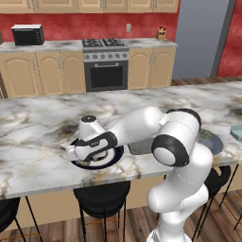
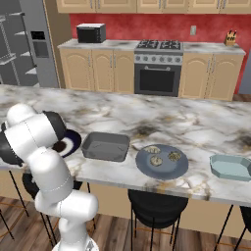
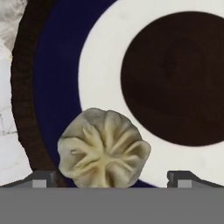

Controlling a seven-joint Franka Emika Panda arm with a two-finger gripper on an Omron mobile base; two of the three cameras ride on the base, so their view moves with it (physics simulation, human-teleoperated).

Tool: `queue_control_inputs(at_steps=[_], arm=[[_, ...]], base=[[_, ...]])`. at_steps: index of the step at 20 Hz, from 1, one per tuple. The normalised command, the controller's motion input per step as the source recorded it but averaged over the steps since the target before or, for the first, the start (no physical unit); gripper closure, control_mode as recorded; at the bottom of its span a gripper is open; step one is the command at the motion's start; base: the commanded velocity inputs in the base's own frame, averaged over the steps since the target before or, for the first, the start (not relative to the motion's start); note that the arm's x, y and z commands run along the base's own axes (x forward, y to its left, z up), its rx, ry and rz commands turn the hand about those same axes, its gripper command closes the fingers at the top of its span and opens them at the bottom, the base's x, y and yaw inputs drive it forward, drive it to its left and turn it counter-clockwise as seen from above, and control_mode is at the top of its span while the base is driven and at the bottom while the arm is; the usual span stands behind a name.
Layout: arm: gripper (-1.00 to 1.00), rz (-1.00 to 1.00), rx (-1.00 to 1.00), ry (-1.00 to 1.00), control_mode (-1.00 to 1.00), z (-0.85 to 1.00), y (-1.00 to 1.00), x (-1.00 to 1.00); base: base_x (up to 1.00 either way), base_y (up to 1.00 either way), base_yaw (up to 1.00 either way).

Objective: Place two dumplings into each of the tupperware containers and then place the containers in the fridge.

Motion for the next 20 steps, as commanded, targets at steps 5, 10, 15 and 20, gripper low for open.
queue_control_inputs(at_steps=[5, 10, 15, 20], arm=[[-1.0, 0.0, 0.0, 0.0, -1.0, -0.14, 0.07, 0.0], [-1.0, 0.0, 0.0, 0.0, -1.0, -0.13, 0.07, 0.0], [1.0, 0.0, 0.0, 0.0, -1.0, -0.01, 0.02, 0.0], [1.0, 0.0, 0.0, 0.0, -1.0, 0.36, -0.15, 0.08]], base=[[0.0, 0.0, 0.0], [0.0, 0.0, 0.0], [0.0, 0.0, 0.0], [0.0, 0.0, 0.0]])
